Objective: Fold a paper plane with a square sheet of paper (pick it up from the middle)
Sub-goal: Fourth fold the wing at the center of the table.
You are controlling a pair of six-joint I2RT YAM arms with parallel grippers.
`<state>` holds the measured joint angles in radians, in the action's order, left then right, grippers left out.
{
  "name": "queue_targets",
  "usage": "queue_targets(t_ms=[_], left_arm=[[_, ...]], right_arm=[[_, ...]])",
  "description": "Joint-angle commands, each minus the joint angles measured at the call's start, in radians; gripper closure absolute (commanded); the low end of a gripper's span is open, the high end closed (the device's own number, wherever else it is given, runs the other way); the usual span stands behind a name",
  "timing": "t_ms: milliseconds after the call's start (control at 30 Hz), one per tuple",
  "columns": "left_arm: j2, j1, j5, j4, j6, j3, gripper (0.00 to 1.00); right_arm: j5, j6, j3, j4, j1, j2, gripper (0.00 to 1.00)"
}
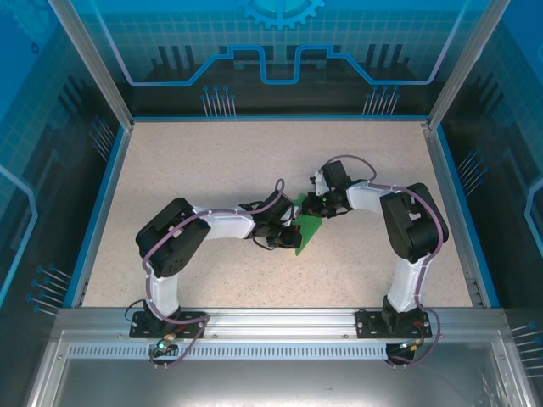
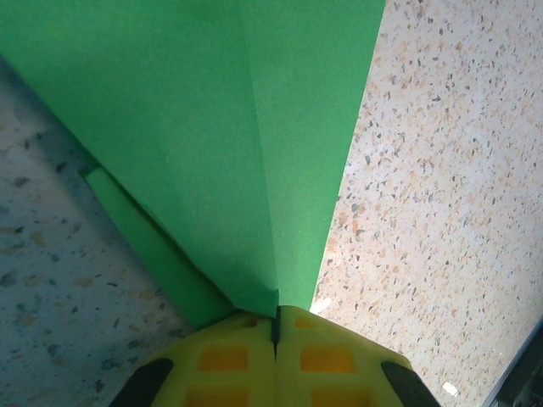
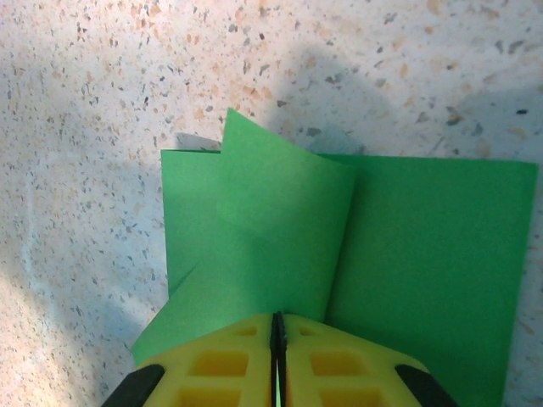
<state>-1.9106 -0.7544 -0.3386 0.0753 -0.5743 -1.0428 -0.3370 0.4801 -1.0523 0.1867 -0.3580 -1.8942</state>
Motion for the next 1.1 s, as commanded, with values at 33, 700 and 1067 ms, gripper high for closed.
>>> queue_targets(t_ms=[33, 700, 1067], left_arm=[[-0.007, 0.007, 0.004, 0.021, 0.016, 0.02, 0.95], [0.066, 0.001, 0.057, 0.122, 0.047, -0.009, 0.76], [0.061, -0.021, 0.127, 0.199, 0.08, -0.049, 0.7]], right_arm=[[0.035, -0.028, -0.015, 0.063, 0.015, -0.022, 0.91], [0.069, -0.048, -0.045, 0.102, 0.019, -0.064, 0.92], [0.064, -0.048, -0.038, 0.099, 0.019, -0.057, 0.93]])
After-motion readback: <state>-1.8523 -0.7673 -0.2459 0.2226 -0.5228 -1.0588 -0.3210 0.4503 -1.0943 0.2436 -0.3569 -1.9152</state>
